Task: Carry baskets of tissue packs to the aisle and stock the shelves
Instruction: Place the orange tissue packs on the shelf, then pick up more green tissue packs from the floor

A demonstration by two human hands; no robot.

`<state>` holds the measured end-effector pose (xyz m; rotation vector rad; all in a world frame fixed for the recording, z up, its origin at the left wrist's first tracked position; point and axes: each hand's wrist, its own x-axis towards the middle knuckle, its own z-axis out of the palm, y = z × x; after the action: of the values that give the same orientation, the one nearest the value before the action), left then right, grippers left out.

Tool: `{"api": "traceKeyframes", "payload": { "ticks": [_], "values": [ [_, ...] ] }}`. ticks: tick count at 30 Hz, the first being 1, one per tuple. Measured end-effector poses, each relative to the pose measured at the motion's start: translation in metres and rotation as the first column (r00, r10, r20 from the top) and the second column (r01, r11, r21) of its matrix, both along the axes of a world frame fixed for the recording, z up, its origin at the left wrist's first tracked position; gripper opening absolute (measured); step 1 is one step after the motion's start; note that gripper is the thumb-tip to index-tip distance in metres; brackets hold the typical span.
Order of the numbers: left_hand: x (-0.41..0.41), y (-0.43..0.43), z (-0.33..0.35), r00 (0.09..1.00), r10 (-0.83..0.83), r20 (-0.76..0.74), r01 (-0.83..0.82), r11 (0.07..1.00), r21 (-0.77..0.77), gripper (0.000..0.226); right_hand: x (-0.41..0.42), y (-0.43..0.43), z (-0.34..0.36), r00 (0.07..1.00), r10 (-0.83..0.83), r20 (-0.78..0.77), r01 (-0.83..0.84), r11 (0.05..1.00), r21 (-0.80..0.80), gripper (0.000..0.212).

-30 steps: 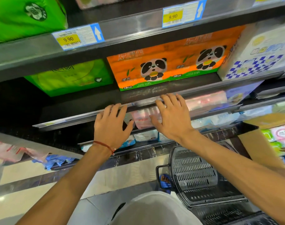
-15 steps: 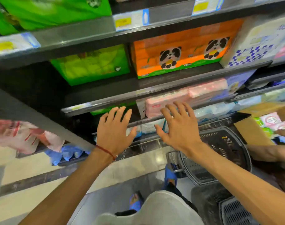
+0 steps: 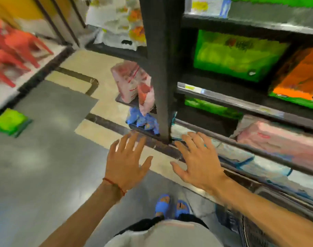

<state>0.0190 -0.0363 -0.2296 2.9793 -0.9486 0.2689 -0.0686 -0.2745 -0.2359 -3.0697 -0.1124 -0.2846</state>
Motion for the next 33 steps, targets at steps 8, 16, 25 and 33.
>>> {"api": "traceKeyframes", "payload": {
  "ticks": [8,16,25,33],
  "values": [
    [-0.051,0.129,-0.002,0.899,0.438,-0.014,-0.438,0.899,-0.020,0.062,0.072,0.120,-0.006,0.921,0.389,-0.011,-0.388,0.921,0.031,0.064],
    [-0.004,0.252,-0.029,0.761,0.644,-0.084,-0.649,0.759,-0.061,0.063,0.162,0.249,-0.015,0.849,0.528,-0.003,-0.528,0.849,-0.016,0.063],
    [0.081,0.407,-0.028,0.693,0.711,-0.116,-0.719,0.695,-0.033,0.067,0.274,0.406,-0.016,0.817,0.576,-0.023,-0.576,0.817,0.002,0.057],
    [0.181,0.519,-0.038,0.621,0.769,-0.153,-0.780,0.625,-0.024,0.065,0.395,0.532,-0.029,0.743,0.669,-0.031,-0.669,0.743,-0.001,0.063]
  ]
}}
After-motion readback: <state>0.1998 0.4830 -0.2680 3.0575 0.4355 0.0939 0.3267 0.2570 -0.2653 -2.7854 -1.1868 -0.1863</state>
